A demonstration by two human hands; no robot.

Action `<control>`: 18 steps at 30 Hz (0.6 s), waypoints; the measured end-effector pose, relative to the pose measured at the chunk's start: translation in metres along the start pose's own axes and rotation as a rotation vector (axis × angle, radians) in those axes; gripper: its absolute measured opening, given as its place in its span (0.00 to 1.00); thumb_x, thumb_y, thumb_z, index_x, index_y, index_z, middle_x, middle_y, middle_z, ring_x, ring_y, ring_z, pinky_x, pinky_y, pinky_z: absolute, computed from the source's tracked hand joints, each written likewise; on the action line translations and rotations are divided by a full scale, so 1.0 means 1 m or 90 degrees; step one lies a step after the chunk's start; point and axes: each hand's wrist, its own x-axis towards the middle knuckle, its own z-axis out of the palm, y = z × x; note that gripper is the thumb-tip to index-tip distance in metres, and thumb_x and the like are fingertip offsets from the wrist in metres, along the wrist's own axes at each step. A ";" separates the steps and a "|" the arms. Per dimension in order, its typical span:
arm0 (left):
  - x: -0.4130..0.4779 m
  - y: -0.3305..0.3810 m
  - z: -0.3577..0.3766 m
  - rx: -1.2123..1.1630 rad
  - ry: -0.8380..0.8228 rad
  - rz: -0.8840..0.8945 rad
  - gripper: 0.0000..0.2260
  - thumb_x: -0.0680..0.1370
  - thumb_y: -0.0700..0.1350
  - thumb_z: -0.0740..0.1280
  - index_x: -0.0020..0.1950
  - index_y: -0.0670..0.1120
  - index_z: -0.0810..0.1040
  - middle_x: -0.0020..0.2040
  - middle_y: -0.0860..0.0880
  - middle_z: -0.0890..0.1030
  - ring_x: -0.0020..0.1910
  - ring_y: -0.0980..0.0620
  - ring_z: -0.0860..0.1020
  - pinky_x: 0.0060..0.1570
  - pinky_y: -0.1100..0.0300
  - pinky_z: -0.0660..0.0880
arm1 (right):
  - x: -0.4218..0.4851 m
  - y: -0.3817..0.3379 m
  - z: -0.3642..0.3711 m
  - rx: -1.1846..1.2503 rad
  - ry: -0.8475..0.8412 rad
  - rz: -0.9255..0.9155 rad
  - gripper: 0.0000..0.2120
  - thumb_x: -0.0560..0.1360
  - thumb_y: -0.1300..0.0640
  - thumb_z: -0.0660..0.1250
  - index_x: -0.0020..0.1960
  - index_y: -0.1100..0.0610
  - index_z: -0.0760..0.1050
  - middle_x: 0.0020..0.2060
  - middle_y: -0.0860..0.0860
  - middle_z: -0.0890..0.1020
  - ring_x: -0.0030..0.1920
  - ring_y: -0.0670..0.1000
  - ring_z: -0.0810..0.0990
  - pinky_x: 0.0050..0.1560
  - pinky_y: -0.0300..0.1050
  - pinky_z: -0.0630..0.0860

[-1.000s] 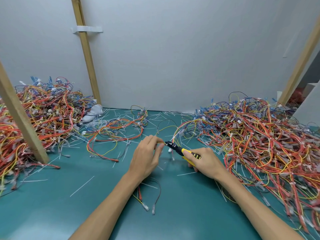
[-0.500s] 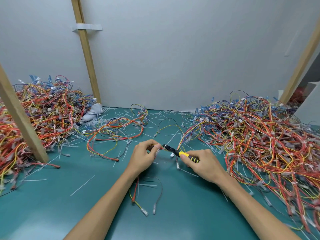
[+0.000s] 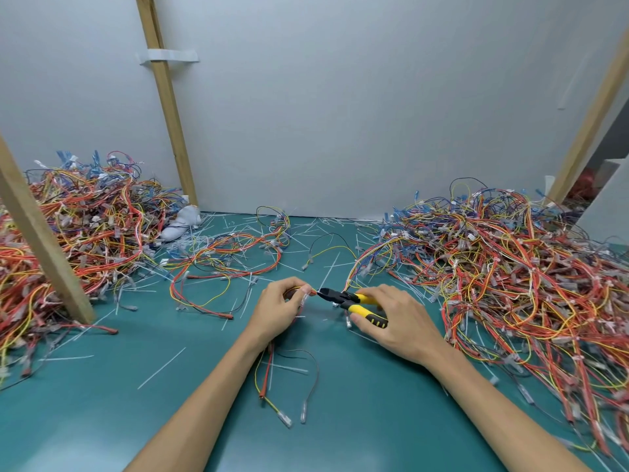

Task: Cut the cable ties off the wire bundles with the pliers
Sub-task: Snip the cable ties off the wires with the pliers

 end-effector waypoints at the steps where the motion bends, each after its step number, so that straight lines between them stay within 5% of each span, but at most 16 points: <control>1: 0.000 0.000 0.000 -0.002 0.001 0.000 0.10 0.80 0.42 0.64 0.42 0.49 0.81 0.25 0.58 0.73 0.27 0.61 0.70 0.30 0.68 0.67 | 0.000 0.000 0.000 0.002 -0.001 0.002 0.26 0.72 0.29 0.56 0.64 0.42 0.71 0.52 0.39 0.76 0.53 0.43 0.73 0.51 0.39 0.68; 18: -0.003 0.006 0.000 0.019 0.016 -0.014 0.08 0.80 0.40 0.64 0.44 0.45 0.82 0.29 0.50 0.74 0.26 0.60 0.69 0.30 0.69 0.67 | 0.000 0.000 0.010 0.052 -0.009 0.049 0.26 0.72 0.28 0.55 0.62 0.41 0.70 0.51 0.38 0.74 0.53 0.42 0.72 0.46 0.41 0.66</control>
